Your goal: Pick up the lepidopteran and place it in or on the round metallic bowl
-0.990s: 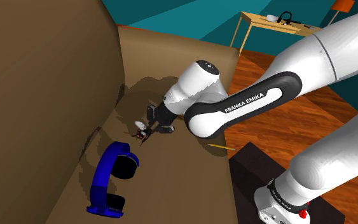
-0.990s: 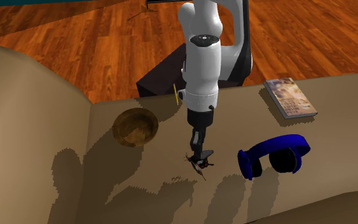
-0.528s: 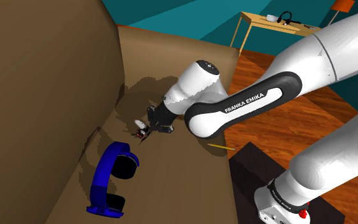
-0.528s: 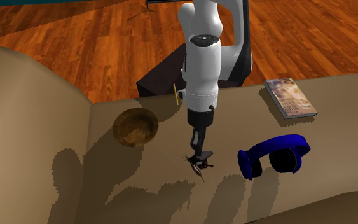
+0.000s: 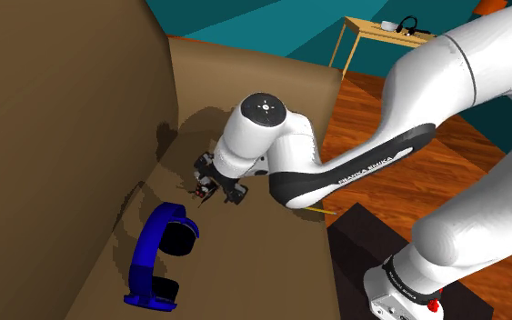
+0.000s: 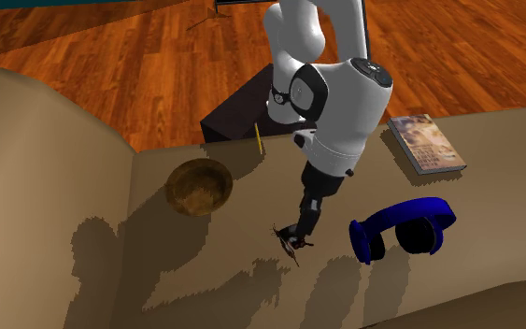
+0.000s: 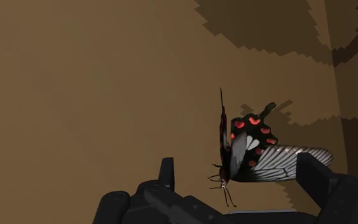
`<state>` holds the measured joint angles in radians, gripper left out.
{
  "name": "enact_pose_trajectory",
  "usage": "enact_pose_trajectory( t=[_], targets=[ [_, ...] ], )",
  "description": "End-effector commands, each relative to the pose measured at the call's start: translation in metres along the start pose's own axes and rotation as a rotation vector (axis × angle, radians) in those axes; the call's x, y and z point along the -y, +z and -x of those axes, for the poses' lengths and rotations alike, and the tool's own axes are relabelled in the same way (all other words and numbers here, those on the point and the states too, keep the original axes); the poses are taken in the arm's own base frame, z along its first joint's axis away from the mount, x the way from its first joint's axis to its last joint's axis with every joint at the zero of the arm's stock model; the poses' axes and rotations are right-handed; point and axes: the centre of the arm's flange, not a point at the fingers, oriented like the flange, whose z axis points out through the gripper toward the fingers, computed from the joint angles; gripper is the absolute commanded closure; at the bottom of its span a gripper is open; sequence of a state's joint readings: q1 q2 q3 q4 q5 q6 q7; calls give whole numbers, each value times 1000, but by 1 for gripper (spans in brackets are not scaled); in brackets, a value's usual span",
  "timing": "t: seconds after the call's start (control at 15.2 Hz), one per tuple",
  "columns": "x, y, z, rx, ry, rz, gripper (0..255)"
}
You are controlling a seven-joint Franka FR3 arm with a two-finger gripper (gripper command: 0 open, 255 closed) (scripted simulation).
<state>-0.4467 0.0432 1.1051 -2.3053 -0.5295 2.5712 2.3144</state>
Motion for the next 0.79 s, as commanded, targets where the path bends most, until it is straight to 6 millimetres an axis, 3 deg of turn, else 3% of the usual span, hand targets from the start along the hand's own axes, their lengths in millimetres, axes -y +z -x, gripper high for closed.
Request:
enact_pose_trajectory(
  t=[0.0, 0.13, 0.66, 0.73],
  targets=[
    [1, 12, -1, -10, -1, -6, 0],
    [1, 25, -1, -10, -1, -6, 0],
    [1, 25, -1, -10, -1, -6, 0],
    [1, 25, -1, -10, -1, -6, 255]
  ],
)
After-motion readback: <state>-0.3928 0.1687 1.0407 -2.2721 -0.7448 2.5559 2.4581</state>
